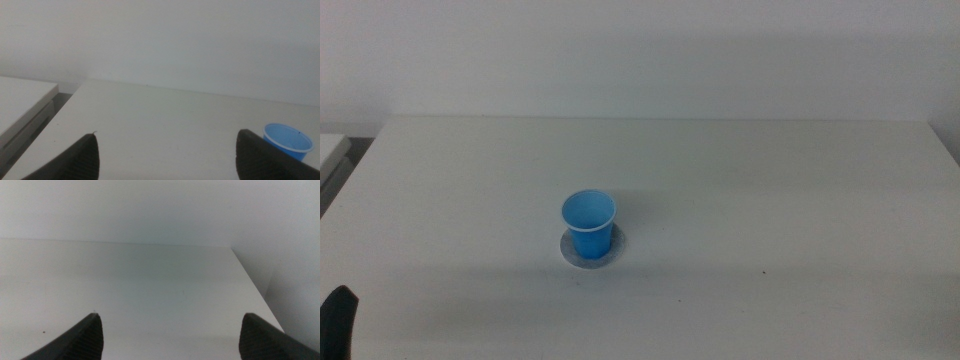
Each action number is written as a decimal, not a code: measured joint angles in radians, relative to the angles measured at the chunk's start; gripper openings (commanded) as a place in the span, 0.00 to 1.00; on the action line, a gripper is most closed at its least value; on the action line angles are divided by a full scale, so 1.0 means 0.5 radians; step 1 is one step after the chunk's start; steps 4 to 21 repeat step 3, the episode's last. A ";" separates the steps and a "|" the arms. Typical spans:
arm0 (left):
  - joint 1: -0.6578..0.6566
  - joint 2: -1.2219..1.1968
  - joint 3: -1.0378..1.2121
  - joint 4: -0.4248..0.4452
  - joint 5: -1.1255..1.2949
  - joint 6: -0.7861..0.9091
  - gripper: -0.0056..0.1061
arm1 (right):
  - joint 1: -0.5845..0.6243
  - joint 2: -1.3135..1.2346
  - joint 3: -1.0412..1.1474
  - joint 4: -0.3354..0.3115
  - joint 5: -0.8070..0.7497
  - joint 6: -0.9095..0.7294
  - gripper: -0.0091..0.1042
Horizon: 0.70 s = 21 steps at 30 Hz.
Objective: Place an empty cup on a cup mat.
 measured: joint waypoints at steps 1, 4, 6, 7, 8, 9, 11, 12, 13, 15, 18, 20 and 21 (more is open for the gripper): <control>0.000 0.000 0.000 0.010 0.000 0.000 0.89 | 0.000 0.000 0.000 0.000 0.000 0.000 0.90; 0.000 0.000 0.000 0.021 0.000 0.004 0.89 | 0.000 0.000 0.000 0.000 0.000 0.000 0.90; 0.000 0.000 0.000 0.021 0.000 0.004 0.89 | 0.000 0.000 0.000 0.000 0.000 0.000 0.90; 0.000 0.000 0.000 0.021 0.000 0.004 0.89 | 0.000 0.000 0.000 0.000 0.000 0.000 0.90; 0.000 0.000 0.000 0.021 0.000 0.004 0.89 | 0.000 0.000 0.000 0.000 0.000 0.000 0.90; 0.000 0.000 0.000 0.021 0.000 0.004 0.89 | 0.000 0.000 0.000 0.000 0.000 0.000 0.90; 0.000 0.000 0.000 0.021 0.000 0.004 0.89 | 0.000 0.000 0.000 0.000 0.000 0.000 0.90; 0.000 0.000 0.000 0.021 0.000 0.004 0.89 | 0.000 0.000 0.000 0.000 0.000 0.000 0.90; 0.000 0.000 0.000 0.021 0.000 0.004 0.89 | 0.000 0.000 0.000 0.000 0.000 0.000 0.90; 0.000 0.000 0.000 0.021 0.000 0.004 0.89 | 0.000 0.000 0.000 0.000 0.000 0.000 0.90; 0.000 0.000 0.000 0.021 0.000 0.004 0.89 | 0.000 0.000 0.000 0.000 0.000 0.000 0.90; 0.000 0.000 0.000 0.021 0.000 0.004 0.89 | 0.000 0.000 0.000 0.000 0.000 0.000 0.90; 0.000 0.000 0.000 0.021 0.000 0.004 0.89 | 0.000 0.000 0.000 0.000 0.000 0.000 0.90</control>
